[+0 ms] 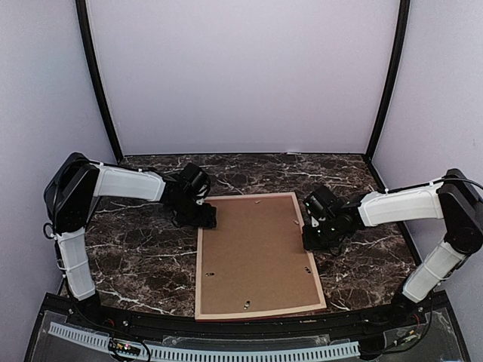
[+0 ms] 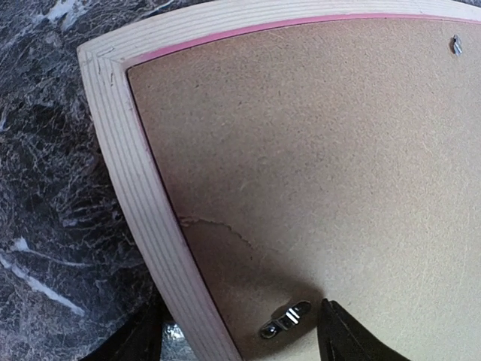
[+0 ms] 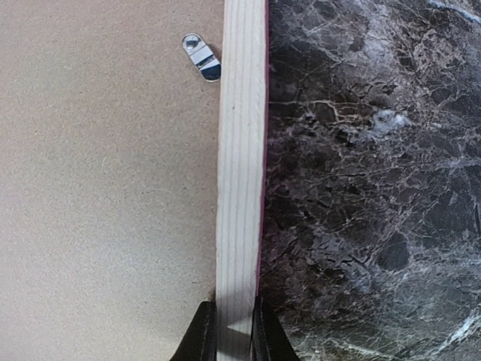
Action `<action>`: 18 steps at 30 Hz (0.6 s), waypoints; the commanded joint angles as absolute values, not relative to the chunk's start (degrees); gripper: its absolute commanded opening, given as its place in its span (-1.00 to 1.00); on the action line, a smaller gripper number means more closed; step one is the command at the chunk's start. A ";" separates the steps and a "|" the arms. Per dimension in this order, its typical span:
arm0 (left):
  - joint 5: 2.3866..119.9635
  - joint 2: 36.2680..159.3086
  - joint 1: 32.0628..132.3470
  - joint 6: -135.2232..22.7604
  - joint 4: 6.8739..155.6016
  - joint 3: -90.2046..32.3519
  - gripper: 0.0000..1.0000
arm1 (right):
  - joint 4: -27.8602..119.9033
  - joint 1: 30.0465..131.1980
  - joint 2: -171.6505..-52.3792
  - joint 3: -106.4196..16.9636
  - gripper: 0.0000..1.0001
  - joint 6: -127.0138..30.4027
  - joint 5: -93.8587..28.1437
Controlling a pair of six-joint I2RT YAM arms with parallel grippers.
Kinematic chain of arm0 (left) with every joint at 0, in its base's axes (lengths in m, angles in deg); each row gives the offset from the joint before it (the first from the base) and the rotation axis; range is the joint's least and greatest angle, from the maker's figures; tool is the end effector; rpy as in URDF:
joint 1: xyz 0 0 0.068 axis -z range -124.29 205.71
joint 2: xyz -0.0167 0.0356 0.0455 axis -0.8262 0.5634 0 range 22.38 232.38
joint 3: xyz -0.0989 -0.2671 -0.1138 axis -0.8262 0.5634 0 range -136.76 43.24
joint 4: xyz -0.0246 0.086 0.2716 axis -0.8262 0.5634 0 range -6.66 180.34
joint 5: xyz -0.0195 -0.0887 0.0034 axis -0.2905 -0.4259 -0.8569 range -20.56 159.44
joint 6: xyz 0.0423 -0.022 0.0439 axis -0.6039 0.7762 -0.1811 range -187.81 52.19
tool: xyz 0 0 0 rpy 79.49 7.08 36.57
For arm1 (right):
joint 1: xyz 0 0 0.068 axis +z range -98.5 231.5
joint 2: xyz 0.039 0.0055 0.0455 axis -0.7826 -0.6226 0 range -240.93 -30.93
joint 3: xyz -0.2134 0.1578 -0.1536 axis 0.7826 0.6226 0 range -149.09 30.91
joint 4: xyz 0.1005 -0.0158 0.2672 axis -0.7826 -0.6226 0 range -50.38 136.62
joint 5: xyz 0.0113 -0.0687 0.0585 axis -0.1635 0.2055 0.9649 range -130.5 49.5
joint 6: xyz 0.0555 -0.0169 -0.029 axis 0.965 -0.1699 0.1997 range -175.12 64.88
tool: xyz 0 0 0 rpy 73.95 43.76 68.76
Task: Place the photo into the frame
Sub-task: Press the fastener onto the backboard.
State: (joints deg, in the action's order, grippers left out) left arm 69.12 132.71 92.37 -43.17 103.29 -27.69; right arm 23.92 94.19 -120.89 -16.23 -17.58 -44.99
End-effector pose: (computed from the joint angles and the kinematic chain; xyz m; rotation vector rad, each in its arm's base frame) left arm 0.3487 -0.2598 0.1610 0.2804 2.6439 -0.3779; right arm 0.2311 0.2080 0.1589 -0.1001 2.7476 0.3019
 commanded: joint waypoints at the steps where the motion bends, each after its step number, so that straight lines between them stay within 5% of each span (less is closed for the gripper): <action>1: 71.38 133.79 92.79 -44.04 105.35 -29.18 0.44 | 26.04 93.90 -122.16 -15.74 -0.74 -18.08 -43.41; 18: 73.10 134.24 92.78 -41.06 105.93 -28.57 -0.08 | 26.12 93.94 -122.05 -15.54 -0.73 -18.28 -43.35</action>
